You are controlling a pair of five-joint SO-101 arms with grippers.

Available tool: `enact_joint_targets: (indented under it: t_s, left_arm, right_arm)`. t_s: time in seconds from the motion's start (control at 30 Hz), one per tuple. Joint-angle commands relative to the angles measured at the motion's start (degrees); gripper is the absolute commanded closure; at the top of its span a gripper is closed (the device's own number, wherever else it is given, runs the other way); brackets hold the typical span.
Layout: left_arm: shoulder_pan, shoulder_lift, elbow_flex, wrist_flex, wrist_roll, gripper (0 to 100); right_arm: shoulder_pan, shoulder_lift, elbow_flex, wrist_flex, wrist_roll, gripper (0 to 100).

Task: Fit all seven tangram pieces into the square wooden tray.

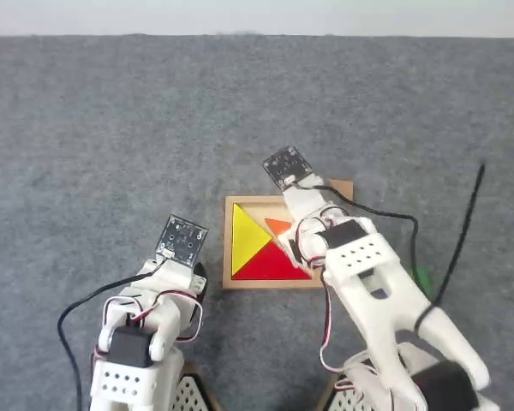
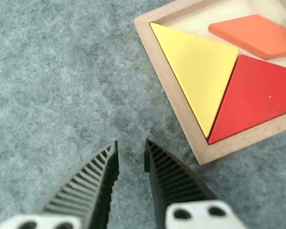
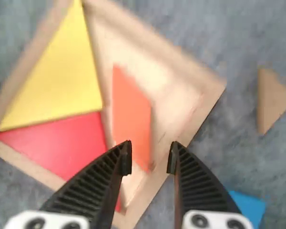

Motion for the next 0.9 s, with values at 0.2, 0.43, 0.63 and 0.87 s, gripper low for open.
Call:
enact_joint_targets:
  t_s: [0.2,0.43,0.63,0.87]
  left_arm:
    - [0.1,-0.1,-0.4,0.3,0.4,91]
    - [0.1,-0.1,-0.4,0.3,0.4,91]
    - [0.1,-0.1,-0.4,0.3,0.4,91]
    - [0.1,-0.1,-0.4,0.3,0.4,91]
  right_arm:
    - [0.7,3.3,-2.7,-4.6,1.3,85.5]
    - [0.4,15.1,-15.7,-1.0,1.4,85.5]
    - [-4.4,18.3,-20.3,-1.2,1.4,85.5]
    - [-6.7,20.9,-20.3,-1.3,7.3,85.3]
